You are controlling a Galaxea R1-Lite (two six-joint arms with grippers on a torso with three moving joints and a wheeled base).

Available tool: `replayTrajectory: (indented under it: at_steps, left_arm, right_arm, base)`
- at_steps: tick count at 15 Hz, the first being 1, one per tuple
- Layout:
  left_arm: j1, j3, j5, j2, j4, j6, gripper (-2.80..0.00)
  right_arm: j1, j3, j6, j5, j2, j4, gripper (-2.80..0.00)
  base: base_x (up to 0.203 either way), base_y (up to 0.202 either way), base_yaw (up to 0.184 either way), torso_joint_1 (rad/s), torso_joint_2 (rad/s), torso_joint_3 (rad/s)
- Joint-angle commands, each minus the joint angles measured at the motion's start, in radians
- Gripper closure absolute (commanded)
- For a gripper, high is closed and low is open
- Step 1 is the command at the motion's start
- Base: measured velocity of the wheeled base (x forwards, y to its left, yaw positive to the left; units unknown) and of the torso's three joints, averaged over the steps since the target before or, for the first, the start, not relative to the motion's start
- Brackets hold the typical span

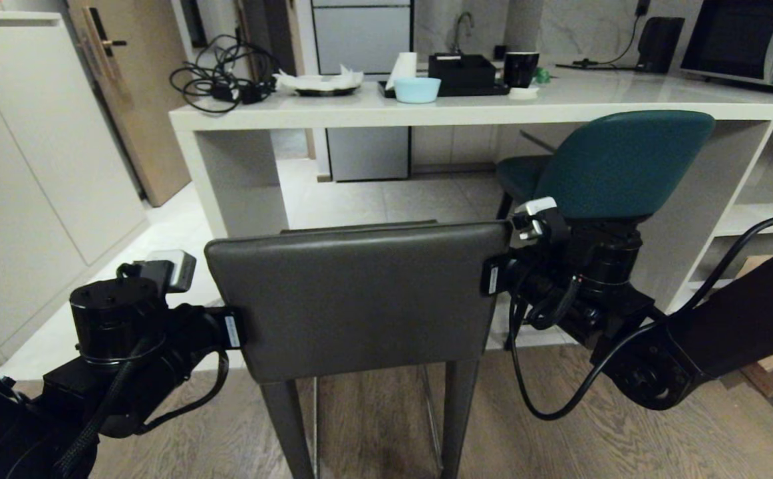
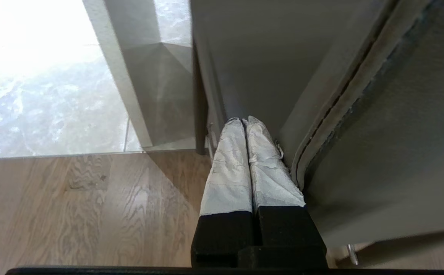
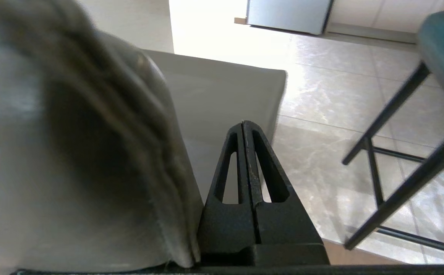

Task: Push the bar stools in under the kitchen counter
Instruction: Push the gray chair back under the dining table

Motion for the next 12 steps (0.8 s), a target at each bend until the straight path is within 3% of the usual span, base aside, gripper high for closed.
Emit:
replayTrajectory:
  at_steps: [1, 8, 12]
  left_arm:
    - [-0.028, 0.005, -0.01, 0.0, -0.002, -0.001, 0.0]
    - [-0.038, -0.01, -0.006, 0.053, -0.002, 0.0, 0.0]
    - [-0.005, -0.092, 0.01, 0.082, -0.002, 0.008, 0.0]
  right_arm:
    - [-0.002, -0.014, -0.002, 0.003, 0.02, -0.005, 0.0]
    - [-0.043, -0.029, -0.001, -0.007, 0.05, -0.019, 0.0]
    - [-0.049, 0.0, 0.0, -0.007, 0.052, -0.037, 0.0]
  base:
    - [0.0, 0.0, 0.0, 0.0, 0.0, 0.0]
    - [0.0, 0.0, 0.0, 0.0, 0.0, 0.0]
    - [0.0, 0.0, 0.0, 0.0, 0.0, 0.0]
